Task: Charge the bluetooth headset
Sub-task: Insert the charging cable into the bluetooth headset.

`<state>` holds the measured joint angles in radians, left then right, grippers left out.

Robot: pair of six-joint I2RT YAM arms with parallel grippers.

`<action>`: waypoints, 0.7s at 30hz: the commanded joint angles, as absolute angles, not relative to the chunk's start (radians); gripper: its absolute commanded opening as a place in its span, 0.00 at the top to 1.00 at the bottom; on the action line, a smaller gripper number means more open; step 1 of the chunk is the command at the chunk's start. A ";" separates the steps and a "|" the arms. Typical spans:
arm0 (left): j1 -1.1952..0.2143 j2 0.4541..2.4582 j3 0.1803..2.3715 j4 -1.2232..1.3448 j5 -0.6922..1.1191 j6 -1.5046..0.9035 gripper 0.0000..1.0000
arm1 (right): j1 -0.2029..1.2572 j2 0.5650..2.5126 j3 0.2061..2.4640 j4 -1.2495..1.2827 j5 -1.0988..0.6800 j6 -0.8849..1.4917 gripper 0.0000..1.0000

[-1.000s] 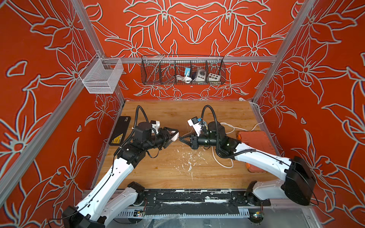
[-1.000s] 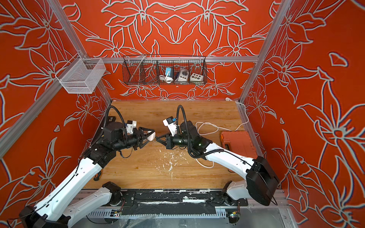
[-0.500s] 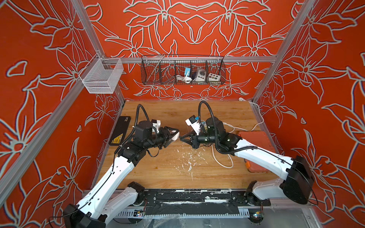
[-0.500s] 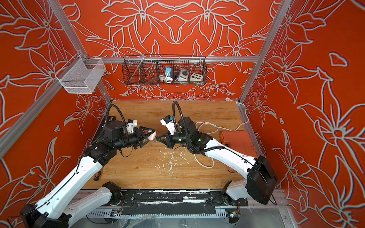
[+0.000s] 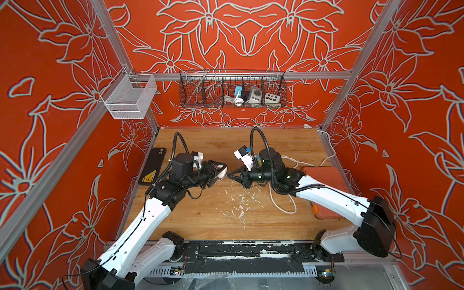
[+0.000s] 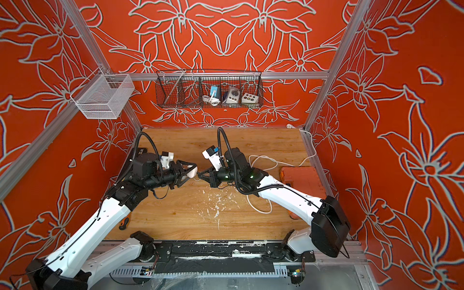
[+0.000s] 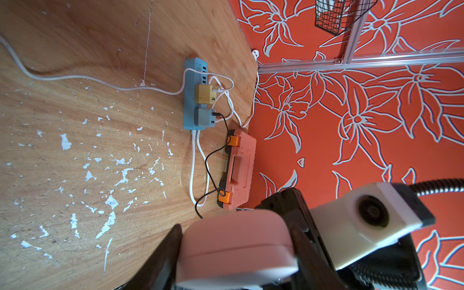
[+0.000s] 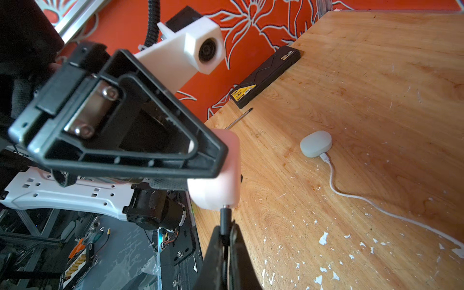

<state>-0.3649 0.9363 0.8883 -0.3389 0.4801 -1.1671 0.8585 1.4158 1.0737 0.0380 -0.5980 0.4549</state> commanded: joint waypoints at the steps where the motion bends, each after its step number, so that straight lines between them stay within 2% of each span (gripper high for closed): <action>1: -0.400 0.942 0.907 -0.328 0.672 -1.169 1.00 | 0.883 1.452 1.102 0.186 -0.561 0.465 1.00; 9: -0.398 0.931 0.906 -0.379 0.630 -1.155 1.00 | 0.882 1.435 1.092 0.162 -0.549 0.459 0.98; 17: -0.340 0.915 0.893 -0.480 0.549 -1.150 0.98 | 0.883 1.354 0.992 0.132 -0.507 0.471 0.62; 21: -0.310 0.912 0.875 -0.494 0.537 -1.142 0.98 | 0.881 1.308 0.947 0.083 -0.489 0.464 0.56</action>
<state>-0.3302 0.9287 0.8871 -0.4633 0.5201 -1.1587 0.8803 1.3529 0.9787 0.0853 -0.5220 0.4637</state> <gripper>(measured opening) 0.574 0.436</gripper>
